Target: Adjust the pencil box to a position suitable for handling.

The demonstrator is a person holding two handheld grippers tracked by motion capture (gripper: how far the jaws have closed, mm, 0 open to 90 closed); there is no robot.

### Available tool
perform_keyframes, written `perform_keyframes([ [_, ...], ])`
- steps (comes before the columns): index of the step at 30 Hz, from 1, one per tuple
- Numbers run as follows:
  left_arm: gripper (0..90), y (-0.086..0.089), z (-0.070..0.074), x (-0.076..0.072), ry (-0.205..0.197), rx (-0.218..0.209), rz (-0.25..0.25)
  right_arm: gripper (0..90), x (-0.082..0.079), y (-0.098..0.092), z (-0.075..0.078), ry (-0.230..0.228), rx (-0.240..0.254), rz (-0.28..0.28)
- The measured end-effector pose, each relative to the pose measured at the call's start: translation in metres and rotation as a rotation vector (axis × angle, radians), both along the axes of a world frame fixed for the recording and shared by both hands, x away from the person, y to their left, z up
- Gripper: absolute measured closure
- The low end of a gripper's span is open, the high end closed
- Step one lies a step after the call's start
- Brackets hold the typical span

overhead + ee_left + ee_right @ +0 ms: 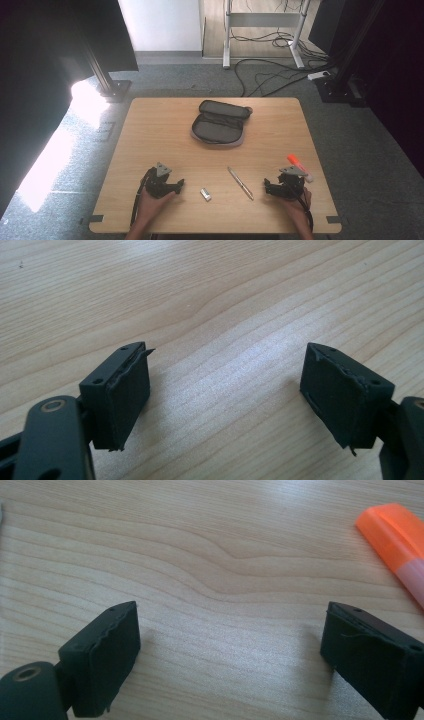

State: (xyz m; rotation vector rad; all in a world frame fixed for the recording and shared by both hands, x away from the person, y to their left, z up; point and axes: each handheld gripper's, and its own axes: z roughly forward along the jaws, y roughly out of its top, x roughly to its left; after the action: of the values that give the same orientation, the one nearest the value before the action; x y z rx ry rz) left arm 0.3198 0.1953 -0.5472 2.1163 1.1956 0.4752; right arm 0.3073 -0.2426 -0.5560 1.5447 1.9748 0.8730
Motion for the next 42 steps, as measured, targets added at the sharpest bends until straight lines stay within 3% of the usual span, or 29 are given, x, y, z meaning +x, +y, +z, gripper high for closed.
perform_keyframes([
  [26,15.9,-0.001,0.0,0.003,0.007,0.003,0.015,14.0,-0.002,0.007,0.001,-0.01,0.005,0.008],
  [32,16.7,-0.003,0.001,0.004,0.014,-0.007,0.055,14.1,-0.005,0.005,0.001,-0.011,0.004,0.013],
  [37,18.5,-0.002,0.009,0.006,0.013,-0.037,0.067,14.1,-0.005,0.005,0.0,-0.011,0.004,0.012],
  [39,19.4,-0.003,0.021,0.012,-0.008,-0.031,0.072,14.0,-0.005,0.005,0.001,-0.011,0.004,0.012],
  [42,21.1,-0.003,0.028,0.017,-0.021,-0.047,0.071,14.1,-0.005,0.005,0.001,-0.011,0.004,0.011],
])
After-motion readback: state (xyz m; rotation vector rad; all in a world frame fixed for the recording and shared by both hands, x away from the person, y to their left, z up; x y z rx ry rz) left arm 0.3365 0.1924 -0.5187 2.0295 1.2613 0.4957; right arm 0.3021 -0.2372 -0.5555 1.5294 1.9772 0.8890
